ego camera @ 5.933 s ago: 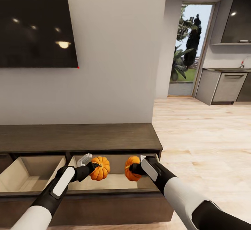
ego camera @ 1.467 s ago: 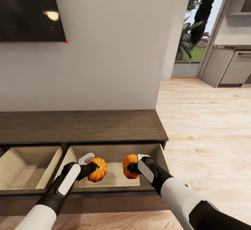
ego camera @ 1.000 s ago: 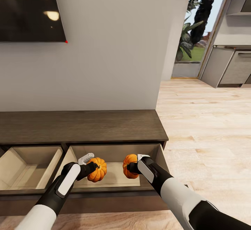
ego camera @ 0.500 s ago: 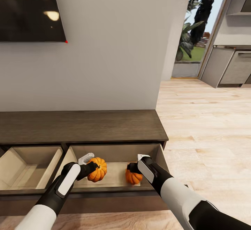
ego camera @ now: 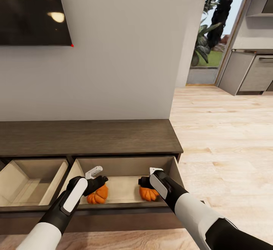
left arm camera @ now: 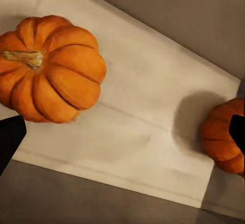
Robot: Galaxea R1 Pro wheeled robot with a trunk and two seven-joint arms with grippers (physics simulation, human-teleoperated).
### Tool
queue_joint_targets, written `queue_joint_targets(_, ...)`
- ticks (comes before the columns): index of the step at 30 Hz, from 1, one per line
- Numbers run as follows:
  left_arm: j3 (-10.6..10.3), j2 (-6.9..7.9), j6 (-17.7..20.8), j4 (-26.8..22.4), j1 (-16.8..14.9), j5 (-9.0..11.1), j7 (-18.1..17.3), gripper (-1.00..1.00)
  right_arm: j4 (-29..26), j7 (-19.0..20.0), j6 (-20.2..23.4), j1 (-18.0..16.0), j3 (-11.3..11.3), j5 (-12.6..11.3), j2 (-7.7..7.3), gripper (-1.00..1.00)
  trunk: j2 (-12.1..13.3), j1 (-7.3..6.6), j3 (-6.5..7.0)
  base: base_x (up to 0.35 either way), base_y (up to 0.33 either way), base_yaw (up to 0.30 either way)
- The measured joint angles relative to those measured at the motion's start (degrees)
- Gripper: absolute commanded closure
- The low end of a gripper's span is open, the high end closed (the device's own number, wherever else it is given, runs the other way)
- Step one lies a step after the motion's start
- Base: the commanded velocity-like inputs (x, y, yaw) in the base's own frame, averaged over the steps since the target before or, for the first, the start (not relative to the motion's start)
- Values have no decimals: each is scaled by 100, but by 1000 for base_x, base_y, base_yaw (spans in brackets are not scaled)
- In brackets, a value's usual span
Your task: Place each of the two pumpkins and all three candles from the living room inside a cabinet in the living room (use any cabinet), then make sure every cabinet is closed, and position the cauldron so it is next to a table in the living room.
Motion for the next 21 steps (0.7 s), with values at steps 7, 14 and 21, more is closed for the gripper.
queue_joint_targets(7, 3, 1, 5, 8, 0, 0, -1, -100, -1, 4, 3, 0, 0, -1, 0, -100, 8, -16, 132, 0, 0, 0)
queue_joint_targets(14, 5, 0, 13, 9, 0, 16, 7, -100, -1, 53, 4, 0, 0, -9, 0, -100, 16, -31, 266, 0, 0, 0)
queue_joint_targets(21, -21, -68, 101, 10, 0, 54, 18, -100, 1, 64, 12, 0, 0, -11, 0, -100, 20, -39, 332, 0, 0, 0)
